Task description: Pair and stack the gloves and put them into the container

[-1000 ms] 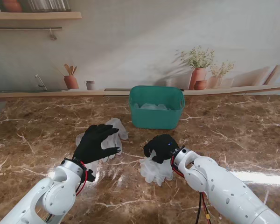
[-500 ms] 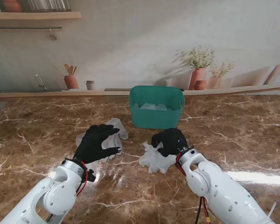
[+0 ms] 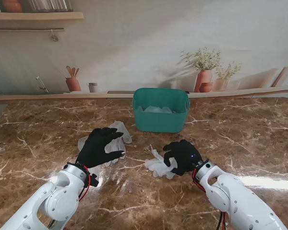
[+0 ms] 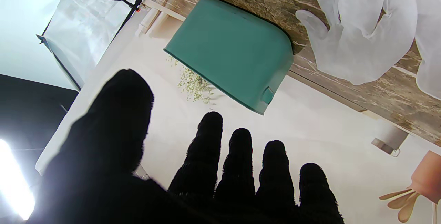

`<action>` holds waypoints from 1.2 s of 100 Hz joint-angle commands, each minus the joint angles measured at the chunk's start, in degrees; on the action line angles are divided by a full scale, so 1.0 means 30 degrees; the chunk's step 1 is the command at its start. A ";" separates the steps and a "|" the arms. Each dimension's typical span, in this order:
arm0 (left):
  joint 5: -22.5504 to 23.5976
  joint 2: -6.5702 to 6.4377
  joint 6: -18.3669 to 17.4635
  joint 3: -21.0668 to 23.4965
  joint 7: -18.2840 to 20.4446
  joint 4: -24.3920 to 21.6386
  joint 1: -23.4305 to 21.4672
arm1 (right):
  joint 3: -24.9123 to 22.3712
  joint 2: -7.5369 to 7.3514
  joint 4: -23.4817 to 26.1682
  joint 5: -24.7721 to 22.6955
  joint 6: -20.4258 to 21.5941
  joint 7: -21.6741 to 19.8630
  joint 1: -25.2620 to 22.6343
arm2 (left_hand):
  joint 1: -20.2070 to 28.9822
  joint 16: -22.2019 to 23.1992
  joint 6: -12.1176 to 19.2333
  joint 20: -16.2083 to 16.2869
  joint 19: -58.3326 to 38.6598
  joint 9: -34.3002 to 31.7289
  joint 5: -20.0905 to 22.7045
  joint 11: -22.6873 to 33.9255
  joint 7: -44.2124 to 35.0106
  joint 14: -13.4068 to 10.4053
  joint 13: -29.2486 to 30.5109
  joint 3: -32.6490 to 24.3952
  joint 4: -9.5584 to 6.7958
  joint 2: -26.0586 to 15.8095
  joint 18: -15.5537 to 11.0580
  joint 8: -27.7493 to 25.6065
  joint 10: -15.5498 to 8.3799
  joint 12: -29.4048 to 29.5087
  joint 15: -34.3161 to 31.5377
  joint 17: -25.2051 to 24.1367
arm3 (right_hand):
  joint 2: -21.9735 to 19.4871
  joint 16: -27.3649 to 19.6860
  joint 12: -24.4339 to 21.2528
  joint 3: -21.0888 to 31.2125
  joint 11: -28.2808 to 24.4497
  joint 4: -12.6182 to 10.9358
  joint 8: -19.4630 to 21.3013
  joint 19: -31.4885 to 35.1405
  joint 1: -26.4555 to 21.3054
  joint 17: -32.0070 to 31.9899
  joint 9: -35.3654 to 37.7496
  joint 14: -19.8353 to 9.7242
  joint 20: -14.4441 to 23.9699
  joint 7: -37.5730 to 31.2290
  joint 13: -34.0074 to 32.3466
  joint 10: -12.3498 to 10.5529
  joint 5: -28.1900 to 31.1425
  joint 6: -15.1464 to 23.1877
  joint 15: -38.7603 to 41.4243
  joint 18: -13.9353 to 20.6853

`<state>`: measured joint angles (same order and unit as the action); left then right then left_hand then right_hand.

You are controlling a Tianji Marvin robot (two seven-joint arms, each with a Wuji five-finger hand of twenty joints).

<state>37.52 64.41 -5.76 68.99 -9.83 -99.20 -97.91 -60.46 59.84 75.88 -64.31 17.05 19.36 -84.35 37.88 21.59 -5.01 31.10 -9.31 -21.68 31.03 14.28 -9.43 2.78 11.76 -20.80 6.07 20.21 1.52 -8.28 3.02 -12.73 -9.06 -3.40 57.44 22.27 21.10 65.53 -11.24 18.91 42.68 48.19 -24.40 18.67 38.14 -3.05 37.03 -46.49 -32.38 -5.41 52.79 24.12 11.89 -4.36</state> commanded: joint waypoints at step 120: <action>-0.0258 -0.0022 -0.0350 -0.0088 0.0384 -0.0020 -0.0086 | -0.0385 0.0533 0.2069 0.0379 0.1242 0.1950 0.1551 | 0.0099 -0.0212 0.0506 -0.0572 0.0797 -0.0070 0.0127 -0.0565 -0.0025 -0.1069 -0.0252 0.0926 -0.0513 -0.0693 -0.0305 -0.0092 -0.0625 0.0240 0.0834 0.0066 | 0.0430 0.4189 0.7800 0.0229 -0.6242 -0.0895 0.1143 0.9351 -0.7210 1.1651 1.1193 -0.0142 -0.2894 -0.1966 -1.3370 -0.1199 0.2875 -0.1086 1.1294 0.0381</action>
<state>36.86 64.35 -6.67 68.88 -8.74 -99.28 -97.81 -61.01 60.78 80.53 -64.19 20.83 26.06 -81.32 37.88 21.58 -4.77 30.27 -8.61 -21.68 31.03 13.67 -9.43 2.77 11.76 -19.73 6.07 19.76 1.52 -8.28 2.63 -12.65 -9.05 -3.39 59.61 33.37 42.83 65.52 -27.33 19.29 46.84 74.11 -43.26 53.17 69.36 -3.23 28.68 -50.80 -69.88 -6.97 60.86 20.88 43.60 -3.48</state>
